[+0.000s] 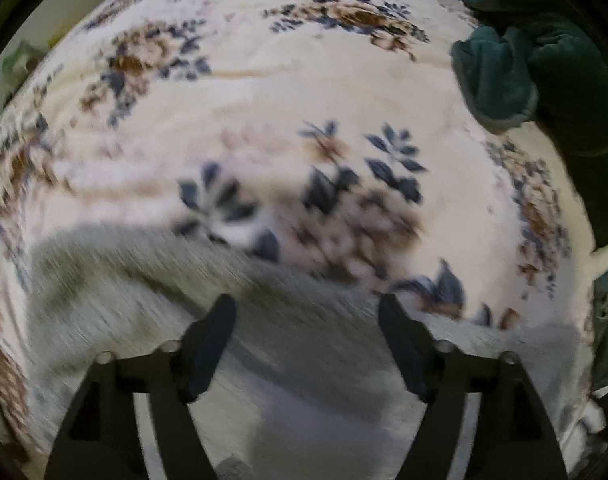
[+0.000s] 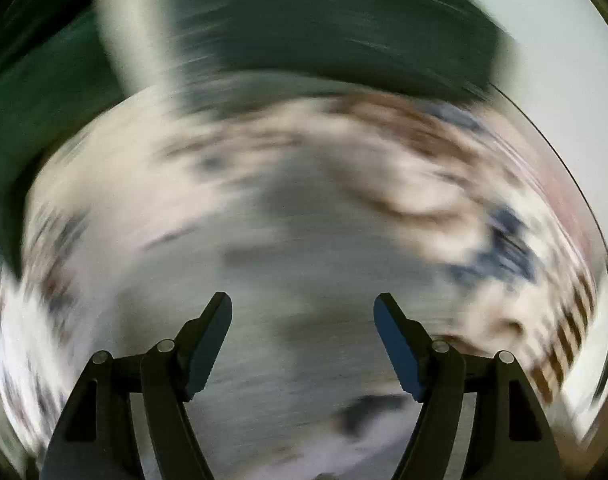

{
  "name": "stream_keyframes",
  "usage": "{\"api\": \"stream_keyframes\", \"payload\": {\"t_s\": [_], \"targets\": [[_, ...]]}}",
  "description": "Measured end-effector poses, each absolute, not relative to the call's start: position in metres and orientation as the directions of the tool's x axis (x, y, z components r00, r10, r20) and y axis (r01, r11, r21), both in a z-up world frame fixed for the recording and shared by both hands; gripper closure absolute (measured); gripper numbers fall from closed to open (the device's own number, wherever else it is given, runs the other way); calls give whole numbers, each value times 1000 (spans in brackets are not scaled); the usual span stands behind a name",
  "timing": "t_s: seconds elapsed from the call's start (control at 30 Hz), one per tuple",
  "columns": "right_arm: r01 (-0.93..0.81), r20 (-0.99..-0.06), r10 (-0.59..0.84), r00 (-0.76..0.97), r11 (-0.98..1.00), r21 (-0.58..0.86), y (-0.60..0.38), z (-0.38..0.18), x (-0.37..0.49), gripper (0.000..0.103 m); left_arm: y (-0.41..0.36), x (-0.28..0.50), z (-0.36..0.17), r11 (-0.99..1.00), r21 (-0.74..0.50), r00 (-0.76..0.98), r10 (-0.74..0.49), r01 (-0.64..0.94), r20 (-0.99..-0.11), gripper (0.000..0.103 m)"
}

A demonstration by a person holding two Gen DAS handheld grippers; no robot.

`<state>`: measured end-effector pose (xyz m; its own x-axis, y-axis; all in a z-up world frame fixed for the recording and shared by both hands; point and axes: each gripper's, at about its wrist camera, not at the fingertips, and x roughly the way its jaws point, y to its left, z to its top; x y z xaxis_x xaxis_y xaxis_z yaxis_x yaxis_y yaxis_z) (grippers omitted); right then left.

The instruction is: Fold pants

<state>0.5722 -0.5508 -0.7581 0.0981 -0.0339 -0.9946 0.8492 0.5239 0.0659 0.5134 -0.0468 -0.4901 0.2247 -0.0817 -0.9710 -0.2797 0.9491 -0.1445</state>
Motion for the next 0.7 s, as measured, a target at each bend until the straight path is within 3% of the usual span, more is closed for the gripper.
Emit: {"api": "stream_keyframes", "payload": {"t_s": [0.17, 0.23, 0.27, 0.33, 0.4, 0.47, 0.53, 0.57, 0.6, 0.7], "targets": [[944, -956, 254, 146, 255, 212, -594, -839, 528, 30, -54, 511, -516, 933, -171, 193, -113, -316, -975, 30], [916, -966, 197, 166, 331, 225, -585, -829, 534, 59, -60, 508, -518, 935, -173, 197, -114, -310, -974, 30], [905, -968, 173, 184, 355, 236, -582, -822, 535, 88, -62, 506, -517, 938, -164, 201, -106, -304, -974, 30], [880, -978, -24, 207, 441, 175, -583, -784, 537, 89, -65, 502, -512, 943, -160, 210, -100, -293, -973, 30], [877, -972, -149, 182, 472, 92, -596, -770, 542, 89, -62, 498, -507, 941, -167, 220, -103, -295, -970, 30], [868, -992, -49, 113, 492, 75, -611, -790, 555, 86, -59, 494, -503, 936, -186, 228, -119, -298, -966, 30], [852, -997, 83, 9, 521, 51, -603, -812, 567, 73, -55, 489, -499, 931, -203, 235, -133, -304, -963, 30], [844, -995, 95, -2, 534, 49, -595, -809, 571, 59, -53, 486, -497, 929, -207, 237, -137, -307, -962, 30], [820, -997, 78, 6, 570, 49, -577, -796, 577, 47, -50, 481, -493, 926, -214, 241, -141, -310, -960, 30], [682, -998, 3, 62, 730, 44, -500, -751, 604, 31, -39, 462, -475, 926, -210, 277, -122, -313, -953, 30]]}}
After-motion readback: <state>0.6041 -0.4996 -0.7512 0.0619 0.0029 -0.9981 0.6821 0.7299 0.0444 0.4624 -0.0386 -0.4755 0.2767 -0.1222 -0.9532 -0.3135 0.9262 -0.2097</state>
